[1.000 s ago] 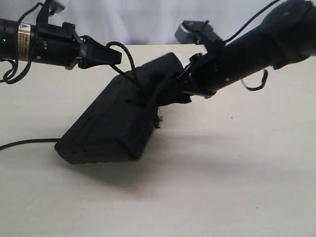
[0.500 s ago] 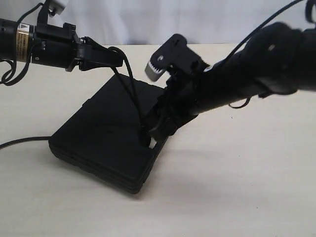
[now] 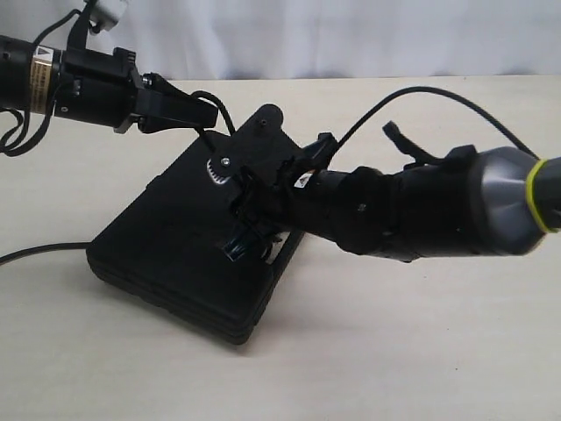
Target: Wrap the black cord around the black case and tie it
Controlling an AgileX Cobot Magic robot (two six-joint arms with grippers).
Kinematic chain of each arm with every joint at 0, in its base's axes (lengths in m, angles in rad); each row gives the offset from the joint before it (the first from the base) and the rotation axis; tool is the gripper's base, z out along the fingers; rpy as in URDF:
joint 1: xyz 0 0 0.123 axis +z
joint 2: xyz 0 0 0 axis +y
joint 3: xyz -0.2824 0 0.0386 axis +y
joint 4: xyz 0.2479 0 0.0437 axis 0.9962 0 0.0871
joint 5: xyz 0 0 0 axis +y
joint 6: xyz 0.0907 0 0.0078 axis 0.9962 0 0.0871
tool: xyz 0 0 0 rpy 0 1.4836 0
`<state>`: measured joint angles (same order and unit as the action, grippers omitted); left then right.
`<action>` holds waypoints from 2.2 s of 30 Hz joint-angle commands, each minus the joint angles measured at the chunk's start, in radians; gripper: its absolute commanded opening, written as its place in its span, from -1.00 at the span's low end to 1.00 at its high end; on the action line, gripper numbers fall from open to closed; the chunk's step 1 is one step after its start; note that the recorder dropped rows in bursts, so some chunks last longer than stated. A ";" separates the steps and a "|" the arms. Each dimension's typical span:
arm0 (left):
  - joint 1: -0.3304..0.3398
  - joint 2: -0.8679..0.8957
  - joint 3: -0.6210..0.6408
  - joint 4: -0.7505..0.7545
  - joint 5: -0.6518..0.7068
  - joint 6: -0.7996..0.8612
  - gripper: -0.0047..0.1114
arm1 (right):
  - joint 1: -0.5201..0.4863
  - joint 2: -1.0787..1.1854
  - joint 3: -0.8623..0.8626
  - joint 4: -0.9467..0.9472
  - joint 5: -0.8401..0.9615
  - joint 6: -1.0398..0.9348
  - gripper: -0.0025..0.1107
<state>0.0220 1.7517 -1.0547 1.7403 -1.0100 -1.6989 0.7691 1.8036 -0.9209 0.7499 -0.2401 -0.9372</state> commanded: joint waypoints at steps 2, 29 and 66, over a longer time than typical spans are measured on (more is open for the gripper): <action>0.001 -0.010 -0.005 0.004 0.058 0.004 -0.84 | -0.005 0.013 0.002 -0.009 -0.049 0.050 -0.87; 0.249 -0.170 -0.053 0.004 0.236 0.061 -0.18 | -0.005 -0.008 0.002 -0.009 -0.017 0.087 -0.88; 0.002 0.115 0.074 -1.495 1.819 2.241 -0.27 | -0.005 -0.008 0.002 -0.011 0.014 0.079 -0.88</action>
<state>0.0302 1.8412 -0.9838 0.2559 0.8201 0.5554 0.7691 1.8043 -0.9209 0.7465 -0.2298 -0.8546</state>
